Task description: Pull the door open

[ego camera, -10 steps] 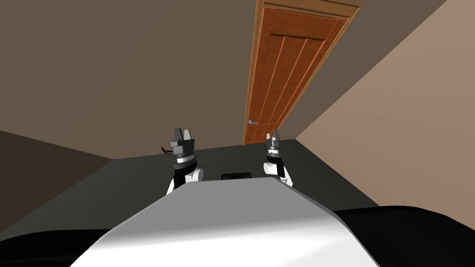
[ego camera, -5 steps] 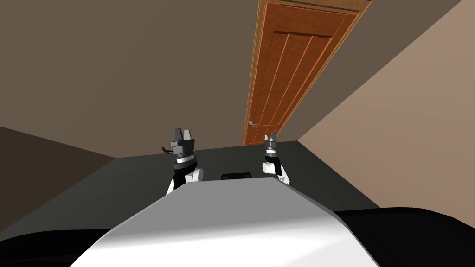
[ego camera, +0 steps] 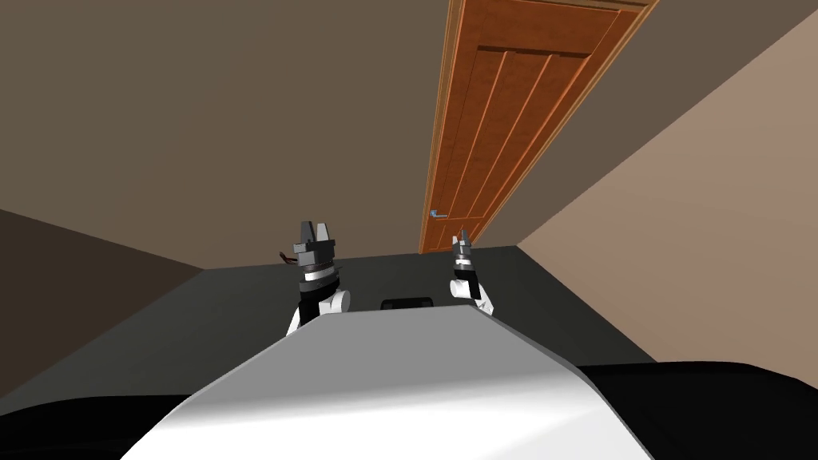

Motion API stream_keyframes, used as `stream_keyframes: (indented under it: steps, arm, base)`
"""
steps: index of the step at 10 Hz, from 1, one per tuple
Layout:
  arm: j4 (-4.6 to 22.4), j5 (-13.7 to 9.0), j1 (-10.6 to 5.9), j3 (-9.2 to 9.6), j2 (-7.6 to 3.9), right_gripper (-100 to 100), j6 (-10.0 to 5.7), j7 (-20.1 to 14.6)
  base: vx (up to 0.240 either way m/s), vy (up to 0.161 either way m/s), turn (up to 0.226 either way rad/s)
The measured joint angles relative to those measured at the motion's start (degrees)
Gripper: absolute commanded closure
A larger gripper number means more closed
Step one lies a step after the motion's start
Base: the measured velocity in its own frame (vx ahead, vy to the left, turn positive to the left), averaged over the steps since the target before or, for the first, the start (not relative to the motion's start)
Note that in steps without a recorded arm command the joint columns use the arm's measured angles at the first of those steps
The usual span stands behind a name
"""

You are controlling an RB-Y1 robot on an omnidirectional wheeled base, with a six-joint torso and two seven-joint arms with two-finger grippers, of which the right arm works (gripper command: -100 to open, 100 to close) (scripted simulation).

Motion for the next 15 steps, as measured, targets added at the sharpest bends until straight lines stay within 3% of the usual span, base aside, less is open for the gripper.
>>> stream_keyframes:
  steps: [15]
  arm:
    - [23.17,-1.15,-8.76,0.10,-2.53,-100,-5.28,-1.55]
  base:
    - [0.067,-0.038,0.047]
